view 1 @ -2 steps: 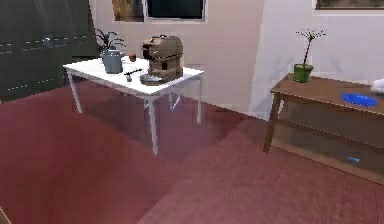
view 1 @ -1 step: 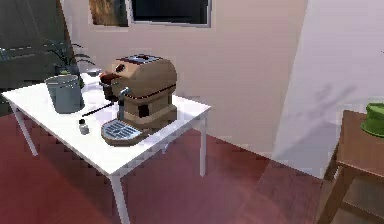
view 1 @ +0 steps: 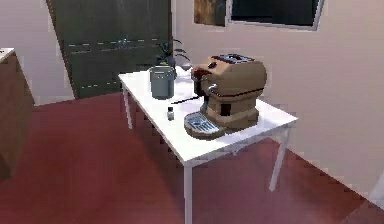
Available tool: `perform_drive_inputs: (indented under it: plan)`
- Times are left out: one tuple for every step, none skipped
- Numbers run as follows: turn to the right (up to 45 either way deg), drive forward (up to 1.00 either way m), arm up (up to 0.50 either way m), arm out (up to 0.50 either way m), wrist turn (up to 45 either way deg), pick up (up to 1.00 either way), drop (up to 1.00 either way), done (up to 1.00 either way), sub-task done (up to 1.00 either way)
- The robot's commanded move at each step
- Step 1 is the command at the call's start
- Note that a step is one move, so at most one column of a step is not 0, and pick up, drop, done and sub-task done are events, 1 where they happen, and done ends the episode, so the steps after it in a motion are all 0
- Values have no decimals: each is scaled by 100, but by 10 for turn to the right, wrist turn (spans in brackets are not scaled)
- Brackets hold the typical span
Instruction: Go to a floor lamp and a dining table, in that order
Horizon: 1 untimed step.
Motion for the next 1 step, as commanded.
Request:
perform_drive_inputs:
  plan:
    - [0,0,0,0,0,0,0,100,0]
